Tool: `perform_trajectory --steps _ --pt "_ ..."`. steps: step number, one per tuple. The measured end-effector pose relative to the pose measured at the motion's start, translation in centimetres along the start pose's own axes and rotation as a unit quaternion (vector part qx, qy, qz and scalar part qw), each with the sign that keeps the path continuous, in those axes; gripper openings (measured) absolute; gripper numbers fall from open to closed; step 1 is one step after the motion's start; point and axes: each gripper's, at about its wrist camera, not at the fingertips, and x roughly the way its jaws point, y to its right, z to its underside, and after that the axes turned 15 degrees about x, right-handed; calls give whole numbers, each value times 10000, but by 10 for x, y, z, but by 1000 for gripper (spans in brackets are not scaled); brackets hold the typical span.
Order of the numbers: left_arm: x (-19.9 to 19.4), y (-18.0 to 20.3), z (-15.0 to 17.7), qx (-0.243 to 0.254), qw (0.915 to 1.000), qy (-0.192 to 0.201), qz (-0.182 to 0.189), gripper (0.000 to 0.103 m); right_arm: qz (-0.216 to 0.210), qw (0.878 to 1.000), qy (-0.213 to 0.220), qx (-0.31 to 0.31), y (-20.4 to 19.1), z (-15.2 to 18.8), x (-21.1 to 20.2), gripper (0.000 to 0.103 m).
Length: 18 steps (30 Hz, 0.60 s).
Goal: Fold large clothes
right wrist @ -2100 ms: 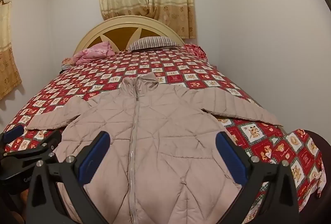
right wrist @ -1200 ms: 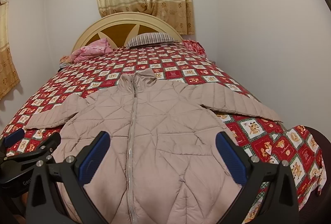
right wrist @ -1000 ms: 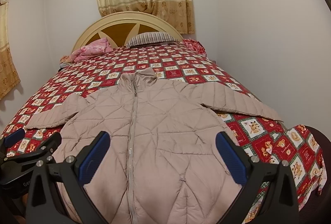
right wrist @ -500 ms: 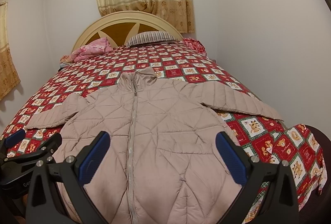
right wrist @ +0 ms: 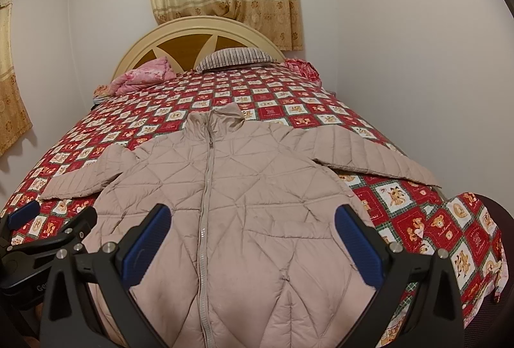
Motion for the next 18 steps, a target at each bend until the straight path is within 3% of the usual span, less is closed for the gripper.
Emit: perform_trajectory --steps 18 --pt "4 9 3 50 9999 -52 88 102 19 10000 -66 -1 -4 7 1 103"
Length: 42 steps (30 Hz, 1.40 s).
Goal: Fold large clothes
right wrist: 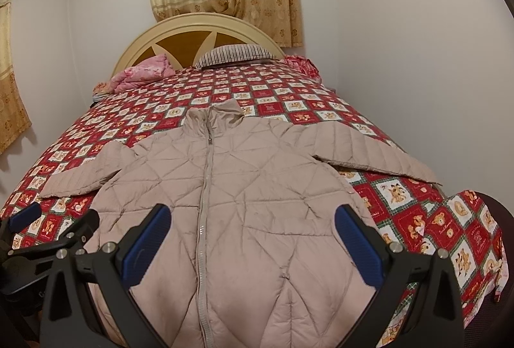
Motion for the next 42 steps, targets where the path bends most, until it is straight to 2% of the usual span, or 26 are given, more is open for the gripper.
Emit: perform_trajectory --steps 9,15,21,22,23,25,27,30,32,34,36,37,40,42 --pt "8 -1 3 -18 10000 -37 91 102 30 10000 -15 2 3 0 1 103" --pt "52 -10 4 -43 9991 -258 321 102 289 9996 -12 44 22 -5 23 103" --pt "117 -50 -8 -524 9982 -223 172 102 464 9950 -329 822 89 -33 76 102" --pt "131 -58 -10 -629 9977 -225 84 102 487 9914 -466 1124 111 -43 90 100" --pt "140 -62 -11 -682 9974 -232 37 102 528 9885 -533 1315 123 -50 98 93" --pt "158 -68 -11 -780 9966 -249 -25 102 623 9765 -698 1940 167 -67 122 82" --pt "181 -74 -6 -845 9961 -243 -74 102 699 9586 -799 2644 213 -80 142 70" --pt "205 -79 6 -972 9942 -434 -123 102 1035 9232 -821 3609 280 -89 161 69" --pt "223 -86 19 -1343 9883 -707 131 102 1154 9006 -868 4100 314 -89 170 69" --pt "232 -94 26 -1630 9829 -807 272 102 1137 8805 -998 4492 332 -86 179 69" --pt "233 -95 27 -1690 9819 -808 284 102 1235 8661 -1126 4712 340 -84 189 69" --pt "233 -93 27 -1668 9821 -831 278 102 1307 8611 -1046 4800 342 -84 193 69" --pt "238 -87 25 -1535 9832 -961 209 102 1639 8563 -725 4845 343 -94 199 69" --pt "240 -86 24 -1489 9835 -1007 182 102 1810 8462 -544 4982 352 -95 206 69"
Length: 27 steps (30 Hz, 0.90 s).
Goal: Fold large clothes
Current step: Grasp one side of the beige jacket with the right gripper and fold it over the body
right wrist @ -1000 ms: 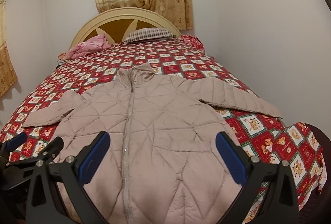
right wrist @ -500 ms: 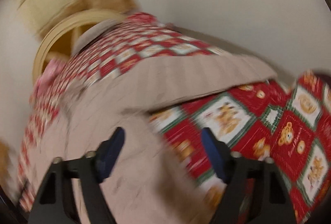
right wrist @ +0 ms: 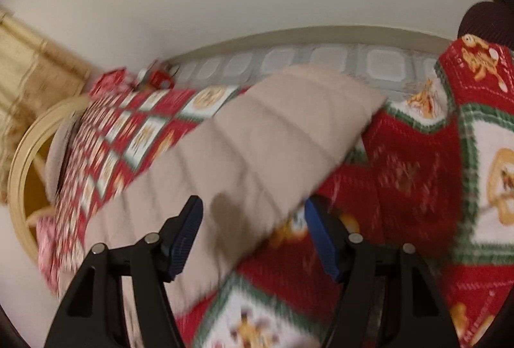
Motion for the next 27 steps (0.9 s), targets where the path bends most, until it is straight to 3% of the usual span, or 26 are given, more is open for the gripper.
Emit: perform_trajectory --steps 2,4,6,7,9,14,20,24,27 --pt "2 0 -1 21 10000 -31 -12 102 77 9995 286 85 2 -5 5 69" --pt "4 -3 0 -6 10000 -41 24 102 361 9977 521 -233 -2 -5 8 61" --pt "5 -4 0 -19 10000 -36 45 102 728 9931 739 -540 -5 -1 6 36" --pt "5 -4 0 -20 10000 -36 50 102 726 9928 753 -583 -2 -2 2 32" --pt "5 -5 0 -25 10000 -30 64 102 598 9933 697 -707 1 -6 -5 11" --pt "4 -7 0 -78 9999 8 137 102 155 9825 1079 -1510 -18 -4 -49 9" --pt "2 -10 1 -170 9995 76 263 102 -937 9580 1309 -2375 -70 32 -136 9" --pt "1 -14 2 -270 9988 150 390 102 -1751 9229 1323 -3164 -120 94 -188 9" --pt "0 -17 3 -346 9980 206 479 102 -2344 8865 1072 -3843 -151 157 -217 9"
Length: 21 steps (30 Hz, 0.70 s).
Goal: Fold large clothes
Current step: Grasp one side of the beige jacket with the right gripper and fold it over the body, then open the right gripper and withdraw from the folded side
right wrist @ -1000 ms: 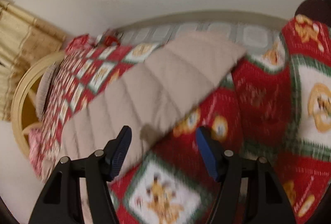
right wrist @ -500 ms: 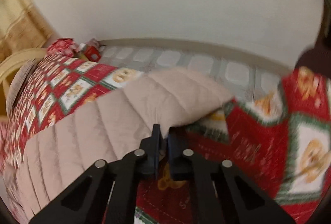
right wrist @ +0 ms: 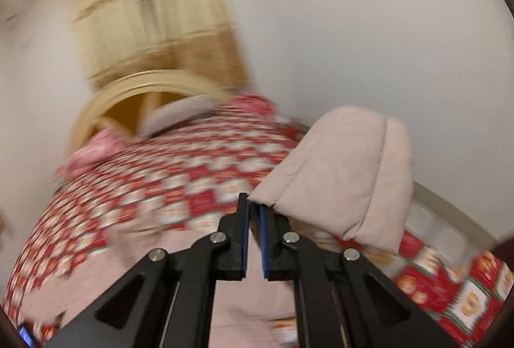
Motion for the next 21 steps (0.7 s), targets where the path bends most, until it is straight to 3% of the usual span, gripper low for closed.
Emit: perform_trajectory --steps 4,7,14,16,17,19,21 --pt "-1 -2 1 -60 9999 50 76 102 -953 9931 -485 -484 -87 42 15 9" --pt "-1 -3 1 -77 9999 68 101 102 -1343 9829 -945 -833 -131 90 35 9" --pt "-2 -5 2 -117 9998 106 155 102 -1875 9444 -2456 -1125 -179 206 87 13" --pt "-2 -6 3 -133 9997 116 174 102 -1951 9259 -3054 -1068 -185 229 100 37" --pt "-2 -7 3 -144 9996 124 188 102 -2021 9182 -3261 -986 -175 229 96 59" --pt "-2 -7 3 -156 9996 132 201 102 -2267 9130 -3294 -812 -172 226 89 65" --pt "-2 -7 3 -162 9996 134 203 102 -2356 9206 -2985 -888 -169 211 78 65"
